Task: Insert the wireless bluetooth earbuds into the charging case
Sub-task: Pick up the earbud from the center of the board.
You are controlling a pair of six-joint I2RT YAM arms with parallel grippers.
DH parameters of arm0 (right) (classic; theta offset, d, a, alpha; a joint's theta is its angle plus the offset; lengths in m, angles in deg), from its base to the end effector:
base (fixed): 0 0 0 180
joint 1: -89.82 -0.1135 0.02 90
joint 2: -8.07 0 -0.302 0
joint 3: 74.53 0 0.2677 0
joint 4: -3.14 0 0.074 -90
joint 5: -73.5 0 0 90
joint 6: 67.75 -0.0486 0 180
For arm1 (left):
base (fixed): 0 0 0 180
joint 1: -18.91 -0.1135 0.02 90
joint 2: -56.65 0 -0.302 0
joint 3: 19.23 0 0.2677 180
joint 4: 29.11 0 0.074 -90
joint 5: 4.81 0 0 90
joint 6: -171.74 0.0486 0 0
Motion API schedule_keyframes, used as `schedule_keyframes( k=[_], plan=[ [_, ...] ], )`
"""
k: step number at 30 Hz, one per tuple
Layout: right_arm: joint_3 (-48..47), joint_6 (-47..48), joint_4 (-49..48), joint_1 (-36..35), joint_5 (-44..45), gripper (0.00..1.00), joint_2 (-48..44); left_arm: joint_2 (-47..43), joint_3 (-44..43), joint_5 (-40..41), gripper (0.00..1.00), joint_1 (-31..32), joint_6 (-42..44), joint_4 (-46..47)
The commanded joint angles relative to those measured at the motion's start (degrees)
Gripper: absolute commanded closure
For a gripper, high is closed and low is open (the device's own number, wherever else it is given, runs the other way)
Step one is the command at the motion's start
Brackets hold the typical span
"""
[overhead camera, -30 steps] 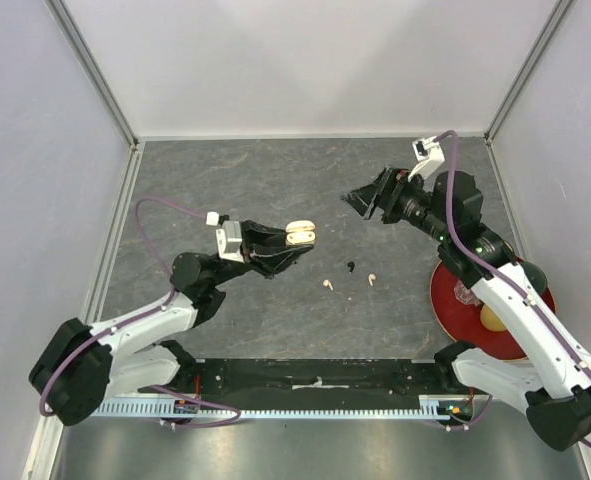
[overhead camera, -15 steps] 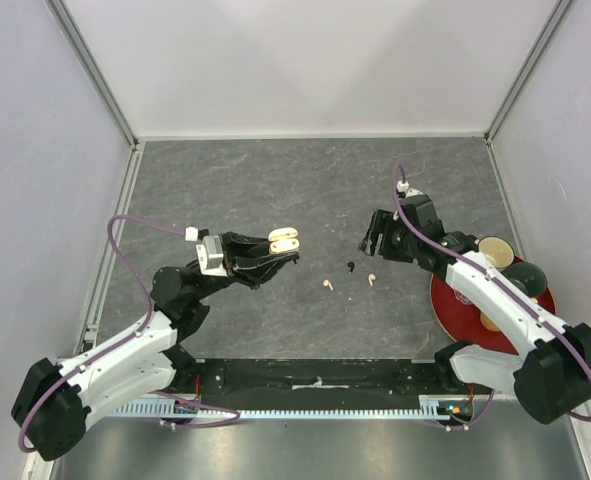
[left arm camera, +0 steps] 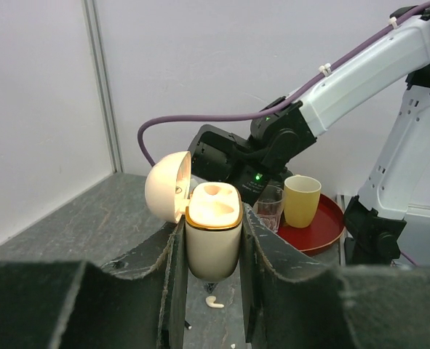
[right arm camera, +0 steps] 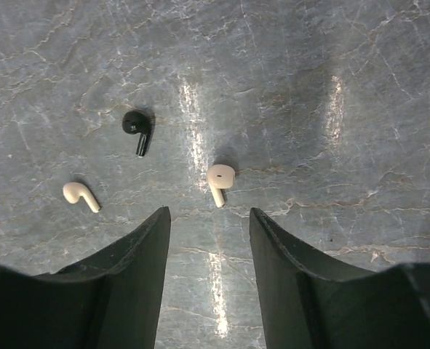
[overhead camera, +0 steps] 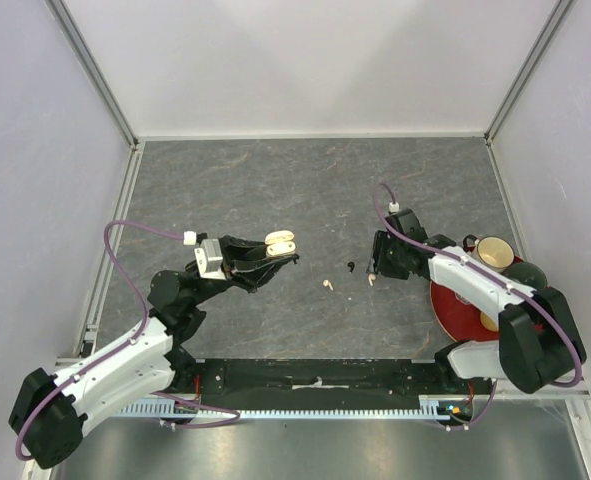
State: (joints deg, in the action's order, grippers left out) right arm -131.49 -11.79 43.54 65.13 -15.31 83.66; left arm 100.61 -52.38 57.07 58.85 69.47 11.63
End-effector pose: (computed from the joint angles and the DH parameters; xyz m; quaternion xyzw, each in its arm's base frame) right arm 0.2381 0.1084 0.2154 0.0813 0.9602 0.1222 0.2376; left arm 0.1132 -0.1247 0.3312 0.3203 0.4212 -0.4787 0.7006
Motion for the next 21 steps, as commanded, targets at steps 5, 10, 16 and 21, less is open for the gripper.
schedule_keyframes(
  k=[5,10,16,21],
  plan=[
    [1.4,-1.4,-6.4,0.0,0.1,0.48,4.4,0.1,0.1,1.7,0.98,0.2,2.6,0.8],
    [2.1,-1.5,-8.0,0.0,0.1,0.48,6.1,0.4,0.0,1.7,0.98,0.2,2.6,0.6],
    [2.8,-1.6,-9.4,0.0,0.7,0.50,7.6,1.3,-0.3,1.5,0.98,0.2,2.6,0.7],
    [3.0,-2.3,-10.7,0.0,0.6,0.52,8.3,1.9,-0.4,1.2,0.98,0.2,2.2,0.9]
  ],
)
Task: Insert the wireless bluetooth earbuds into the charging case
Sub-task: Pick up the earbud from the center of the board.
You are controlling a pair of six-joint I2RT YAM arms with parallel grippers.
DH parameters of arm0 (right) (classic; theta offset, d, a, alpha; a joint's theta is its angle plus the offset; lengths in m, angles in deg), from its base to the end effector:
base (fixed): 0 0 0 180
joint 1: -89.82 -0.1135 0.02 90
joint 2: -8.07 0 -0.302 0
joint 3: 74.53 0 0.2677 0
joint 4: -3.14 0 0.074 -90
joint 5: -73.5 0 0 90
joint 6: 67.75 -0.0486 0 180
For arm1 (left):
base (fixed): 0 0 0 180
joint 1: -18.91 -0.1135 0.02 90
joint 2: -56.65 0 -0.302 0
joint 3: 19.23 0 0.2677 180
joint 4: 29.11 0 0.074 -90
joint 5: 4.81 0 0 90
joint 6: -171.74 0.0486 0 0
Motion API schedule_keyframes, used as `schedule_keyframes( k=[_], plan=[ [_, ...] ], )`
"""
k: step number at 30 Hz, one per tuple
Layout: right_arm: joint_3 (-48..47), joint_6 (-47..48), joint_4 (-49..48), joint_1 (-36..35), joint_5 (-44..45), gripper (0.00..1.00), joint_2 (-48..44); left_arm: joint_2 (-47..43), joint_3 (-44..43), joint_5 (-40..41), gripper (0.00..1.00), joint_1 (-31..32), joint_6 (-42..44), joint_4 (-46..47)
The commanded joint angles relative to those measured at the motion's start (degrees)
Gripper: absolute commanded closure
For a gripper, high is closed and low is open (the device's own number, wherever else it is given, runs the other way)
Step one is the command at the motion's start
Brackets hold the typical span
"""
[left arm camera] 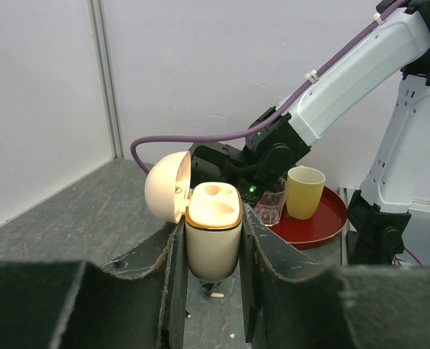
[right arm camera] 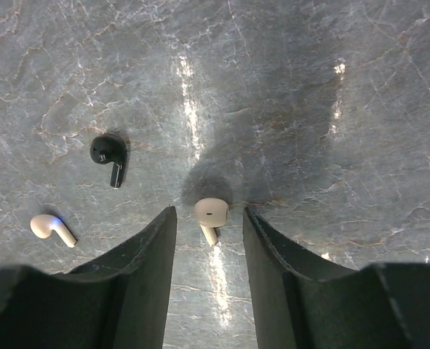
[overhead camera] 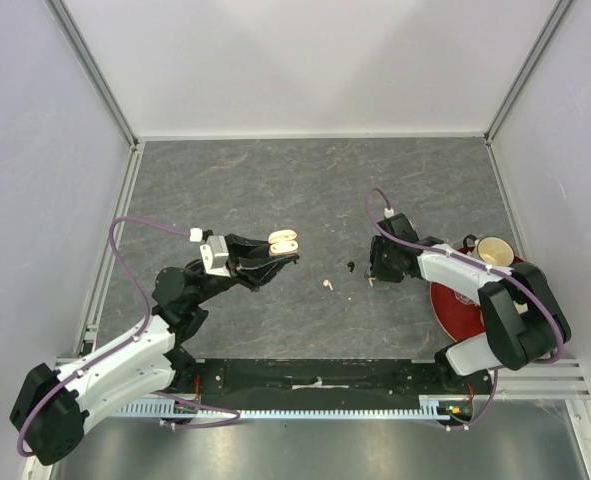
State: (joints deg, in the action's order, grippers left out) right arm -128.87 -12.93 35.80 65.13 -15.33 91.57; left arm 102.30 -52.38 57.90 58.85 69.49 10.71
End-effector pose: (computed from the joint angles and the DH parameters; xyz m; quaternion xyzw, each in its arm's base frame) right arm 0.2525 0.1150 0.1751 0.0911 0.9656 0.1129 0.2159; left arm 0.1194 -0.1290 0.3253 0.3166 0.4425 -0.4753 0.6914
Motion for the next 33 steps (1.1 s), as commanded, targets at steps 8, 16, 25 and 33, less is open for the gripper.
schedule_keyframes(
  k=[8,16,25,33],
  plan=[
    [0.4,-1.6,-3.4,0.0,1.1,0.54,1.0,0.7,-0.4,0.5,0.98,0.2,2.3,2.1],
    [1.0,-1.6,-3.2,0.0,1.5,0.57,0.8,1.0,-0.4,0.6,0.98,0.2,2.1,2.4],
    [1.0,-1.9,-2.9,0.0,2.3,0.59,0.7,1.3,-0.4,0.7,0.98,0.2,2.1,2.5],
    [1.0,-1.6,-1.6,-0.2,2.9,0.59,-0.4,2.1,-0.4,0.3,0.98,0.2,1.8,2.8]
  ],
)
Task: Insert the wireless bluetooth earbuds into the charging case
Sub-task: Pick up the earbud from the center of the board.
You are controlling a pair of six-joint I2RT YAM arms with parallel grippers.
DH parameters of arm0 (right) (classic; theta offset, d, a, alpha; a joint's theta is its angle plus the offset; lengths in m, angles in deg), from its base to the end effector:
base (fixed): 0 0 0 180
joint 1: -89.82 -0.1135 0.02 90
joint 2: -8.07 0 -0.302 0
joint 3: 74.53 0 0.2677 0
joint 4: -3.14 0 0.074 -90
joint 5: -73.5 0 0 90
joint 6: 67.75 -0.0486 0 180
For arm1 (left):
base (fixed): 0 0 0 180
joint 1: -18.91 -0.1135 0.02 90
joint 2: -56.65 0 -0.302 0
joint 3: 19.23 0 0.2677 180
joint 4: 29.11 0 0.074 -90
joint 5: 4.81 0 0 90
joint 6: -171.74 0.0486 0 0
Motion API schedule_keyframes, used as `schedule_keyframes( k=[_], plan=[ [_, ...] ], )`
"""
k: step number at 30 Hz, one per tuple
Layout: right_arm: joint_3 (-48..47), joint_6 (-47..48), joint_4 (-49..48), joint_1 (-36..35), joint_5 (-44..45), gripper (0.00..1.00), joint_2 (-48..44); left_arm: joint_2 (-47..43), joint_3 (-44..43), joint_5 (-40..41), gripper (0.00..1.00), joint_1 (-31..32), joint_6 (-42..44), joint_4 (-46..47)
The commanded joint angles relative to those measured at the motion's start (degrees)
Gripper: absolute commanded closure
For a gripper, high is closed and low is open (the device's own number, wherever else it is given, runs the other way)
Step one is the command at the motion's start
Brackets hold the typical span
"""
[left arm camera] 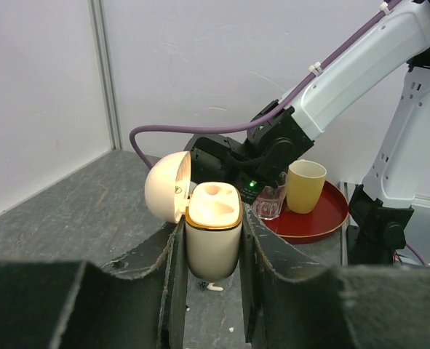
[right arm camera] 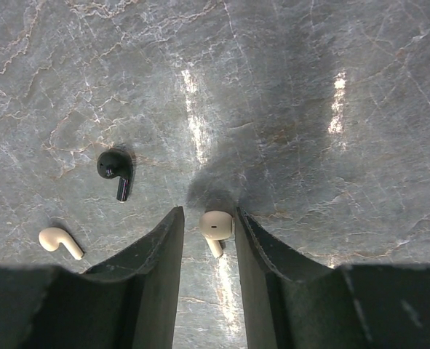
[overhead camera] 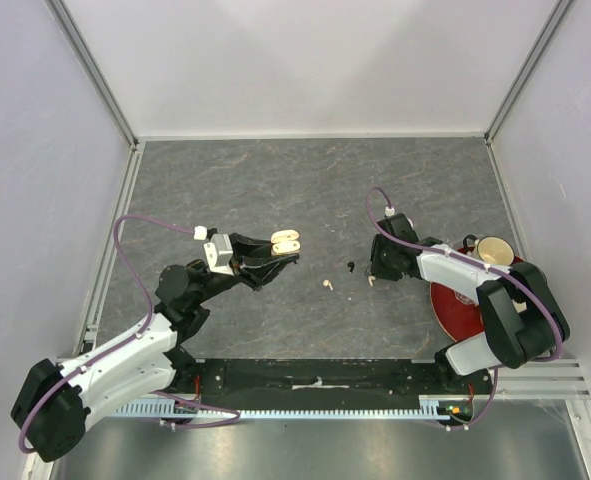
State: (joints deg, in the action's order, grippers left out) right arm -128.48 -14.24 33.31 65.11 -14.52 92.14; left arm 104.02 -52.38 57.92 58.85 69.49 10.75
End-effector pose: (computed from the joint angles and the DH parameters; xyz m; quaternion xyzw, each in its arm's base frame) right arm 0.2561 0.1160 0.1731 0.1036 0.9609 0.1161 0.2291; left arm 0.1242 -0.1330 0.3206 0.3176 0.4548 -0.4745 0.6835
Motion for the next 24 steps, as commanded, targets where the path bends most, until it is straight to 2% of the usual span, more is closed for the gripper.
schedule_keyframes(
  k=[1,13,19,24],
  plan=[
    [0.6,-0.2,1.2,-0.3,2.2,0.59,-1.0,0.4,-0.5,0.3,0.98,0.2,1.7,2.7],
    [0.3,-0.6,1.4,-0.8,2.4,0.66,-0.7,1.1,-0.8,0.3,0.98,0.2,1.3,3.4],
    [0.2,-1.1,1.6,-1.0,1.7,0.60,-0.8,1.7,-0.8,0.0,0.98,0.2,1.3,3.7],
    [0.7,-1.1,1.5,-1.5,1.8,0.62,-0.8,1.7,-0.7,0.2,0.98,0.2,1.2,3.7]
  ],
)
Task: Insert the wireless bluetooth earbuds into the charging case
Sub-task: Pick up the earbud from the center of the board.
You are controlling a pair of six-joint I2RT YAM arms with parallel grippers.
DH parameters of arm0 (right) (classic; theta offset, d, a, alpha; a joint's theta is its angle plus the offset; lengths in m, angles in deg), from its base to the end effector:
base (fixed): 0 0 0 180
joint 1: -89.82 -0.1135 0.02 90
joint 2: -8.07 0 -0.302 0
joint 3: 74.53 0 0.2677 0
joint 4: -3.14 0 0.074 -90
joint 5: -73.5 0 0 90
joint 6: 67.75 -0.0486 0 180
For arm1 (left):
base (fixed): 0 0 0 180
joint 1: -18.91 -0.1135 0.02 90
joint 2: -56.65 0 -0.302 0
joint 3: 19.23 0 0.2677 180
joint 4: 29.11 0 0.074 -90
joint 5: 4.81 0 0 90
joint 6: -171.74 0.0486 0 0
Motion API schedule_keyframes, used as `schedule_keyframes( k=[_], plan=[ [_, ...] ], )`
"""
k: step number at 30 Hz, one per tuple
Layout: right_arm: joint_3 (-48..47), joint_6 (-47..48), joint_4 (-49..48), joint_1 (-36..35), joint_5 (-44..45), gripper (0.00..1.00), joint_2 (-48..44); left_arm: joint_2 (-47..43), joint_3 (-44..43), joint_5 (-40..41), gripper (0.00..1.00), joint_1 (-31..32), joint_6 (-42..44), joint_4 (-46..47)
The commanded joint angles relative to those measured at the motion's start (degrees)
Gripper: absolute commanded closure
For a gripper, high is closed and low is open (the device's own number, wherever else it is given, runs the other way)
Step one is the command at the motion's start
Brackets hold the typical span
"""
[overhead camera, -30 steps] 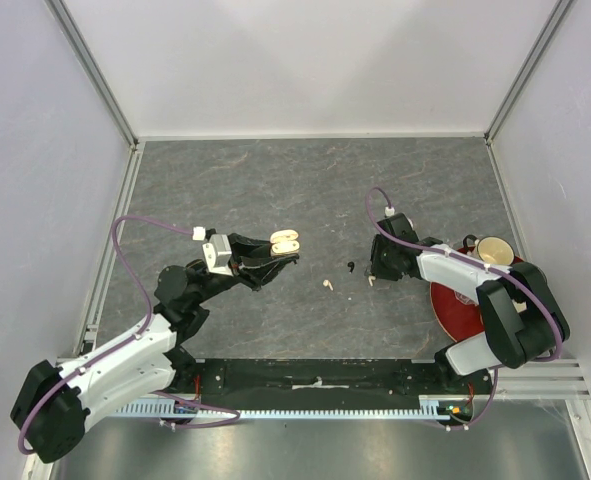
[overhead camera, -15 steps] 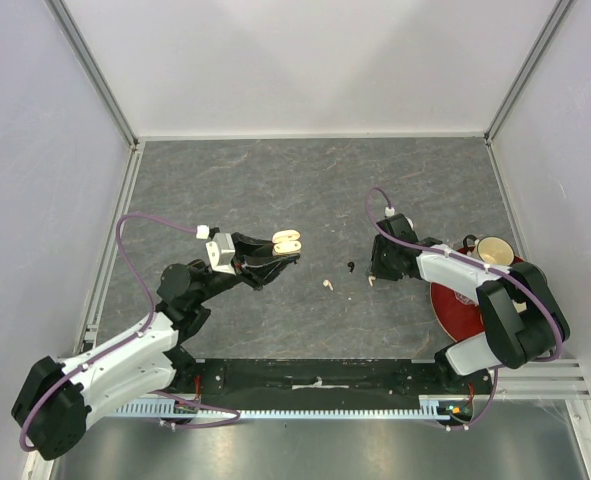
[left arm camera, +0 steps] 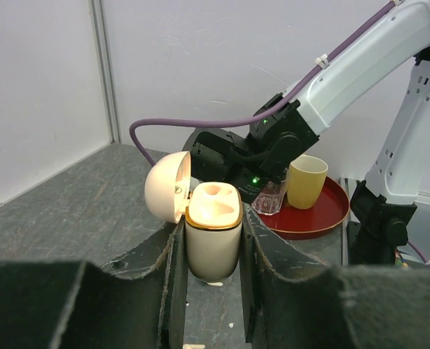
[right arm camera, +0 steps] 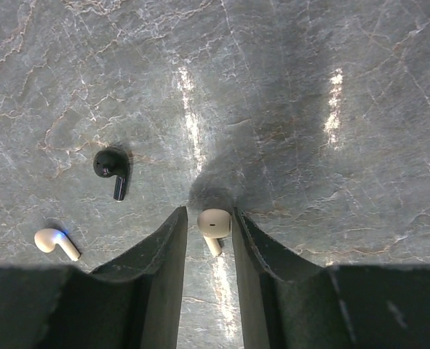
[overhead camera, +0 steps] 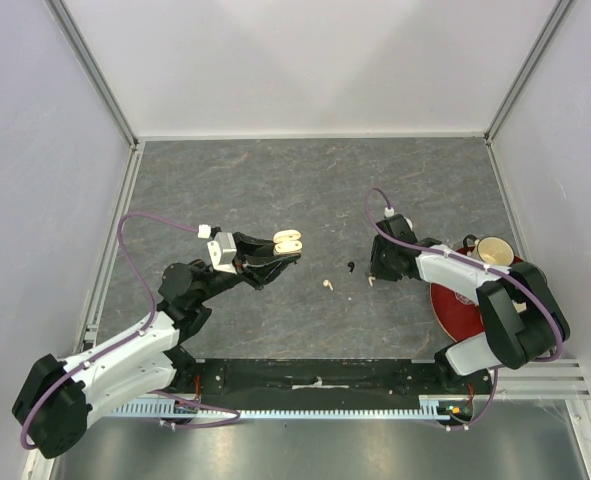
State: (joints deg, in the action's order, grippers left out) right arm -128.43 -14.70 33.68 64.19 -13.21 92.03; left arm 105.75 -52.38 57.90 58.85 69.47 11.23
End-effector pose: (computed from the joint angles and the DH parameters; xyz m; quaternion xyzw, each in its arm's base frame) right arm 0.2537 0.1186 0.1730 0.1026 0.9614 0.1080 0.2312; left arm 0.1286 -0.1367 0.3166 0.3184 0.4638 -0.4742 0.6772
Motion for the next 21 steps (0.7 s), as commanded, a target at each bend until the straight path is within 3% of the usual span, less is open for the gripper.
schedule_keyframes(
  k=[1,14,21],
  plan=[
    [0.7,-0.7,1.1,-0.7,0.6,0.62,-0.6,-0.1,-0.6,0.2,0.98,0.2,1.3,3.2],
    [0.9,-1.0,1.3,-1.4,1.0,0.74,-1.3,-0.4,-0.4,0.4,0.98,0.1,1.5,3.0],
    [0.3,-1.1,0.9,-1.4,-0.8,0.75,-2.8,-0.8,-0.3,0.5,0.98,0.2,1.4,3.0]
  ],
)
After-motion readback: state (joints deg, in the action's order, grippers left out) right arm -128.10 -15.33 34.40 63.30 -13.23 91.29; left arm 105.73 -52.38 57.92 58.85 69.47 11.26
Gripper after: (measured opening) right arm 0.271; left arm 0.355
